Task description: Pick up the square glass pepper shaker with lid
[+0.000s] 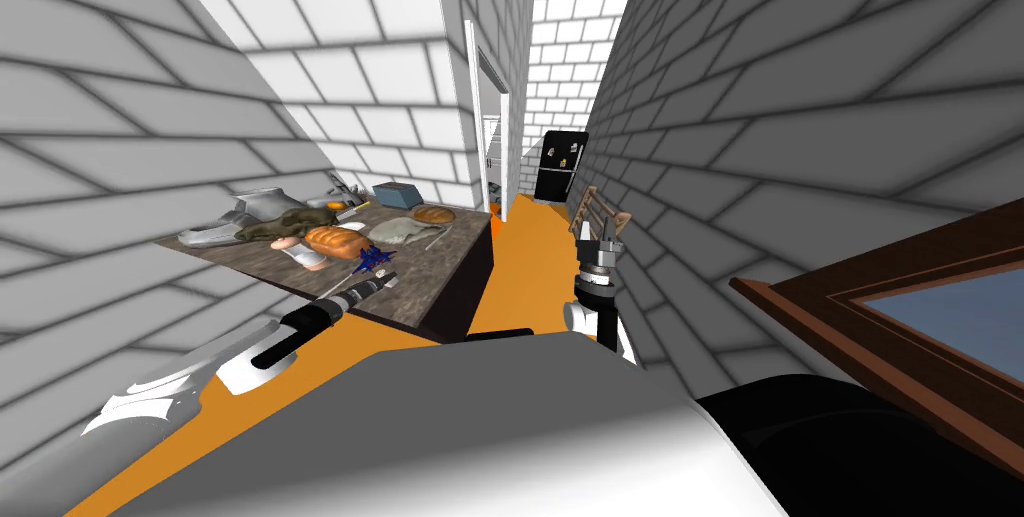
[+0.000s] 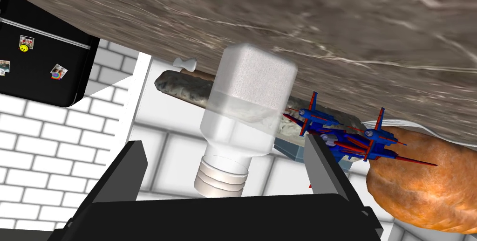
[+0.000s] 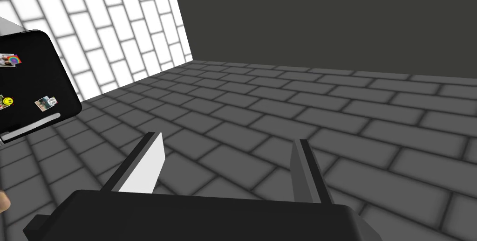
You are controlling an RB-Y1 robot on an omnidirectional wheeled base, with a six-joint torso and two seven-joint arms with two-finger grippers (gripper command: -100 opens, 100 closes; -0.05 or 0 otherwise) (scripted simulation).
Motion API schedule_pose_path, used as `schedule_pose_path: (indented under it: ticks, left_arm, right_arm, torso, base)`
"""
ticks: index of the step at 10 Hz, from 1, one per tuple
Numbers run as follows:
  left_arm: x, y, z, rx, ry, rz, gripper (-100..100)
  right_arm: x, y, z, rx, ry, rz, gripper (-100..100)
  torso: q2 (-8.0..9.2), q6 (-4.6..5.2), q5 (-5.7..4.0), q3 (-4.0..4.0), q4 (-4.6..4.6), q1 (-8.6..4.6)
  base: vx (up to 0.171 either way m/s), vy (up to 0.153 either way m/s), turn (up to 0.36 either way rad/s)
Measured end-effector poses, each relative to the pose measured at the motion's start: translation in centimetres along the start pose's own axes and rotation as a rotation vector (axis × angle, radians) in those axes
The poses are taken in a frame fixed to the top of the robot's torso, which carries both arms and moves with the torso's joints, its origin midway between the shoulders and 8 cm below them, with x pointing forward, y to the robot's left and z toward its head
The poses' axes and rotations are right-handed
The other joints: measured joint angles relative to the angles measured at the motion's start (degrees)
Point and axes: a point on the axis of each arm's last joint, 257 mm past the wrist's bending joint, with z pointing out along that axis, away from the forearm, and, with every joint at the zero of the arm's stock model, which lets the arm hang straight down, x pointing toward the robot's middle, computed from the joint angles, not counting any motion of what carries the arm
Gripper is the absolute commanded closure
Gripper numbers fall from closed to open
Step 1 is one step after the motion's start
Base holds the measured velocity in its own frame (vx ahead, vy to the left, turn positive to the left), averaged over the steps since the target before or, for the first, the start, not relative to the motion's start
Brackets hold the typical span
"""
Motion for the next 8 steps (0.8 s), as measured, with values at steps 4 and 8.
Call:
schedule_pose_path:
  ticks: [4, 8]
  left_arm:
    - [-0.6, 1.9, -0.4, -0.028, -0.01, -0.011, -100]
    - [-1.0, 5.2, -1.4, -0.07, -0.028, -0.031, -100]
  right_arm:
    - [0.0, 0.0, 0.0, 0.0, 0.0, 0.0, 0]
    - [0.0, 0.0, 0.0, 0.0, 0.0, 0.0, 0]
  torso:
    - [0.13, 0.0, -0.05, 0.07, 0.03, -0.17]
    - [0.15, -0.01, -0.04, 0.09, 0.04, -0.15]
  base:
    - [-0.023, -0.026, -0.118]
    - [-0.028, -0.029, -0.13]
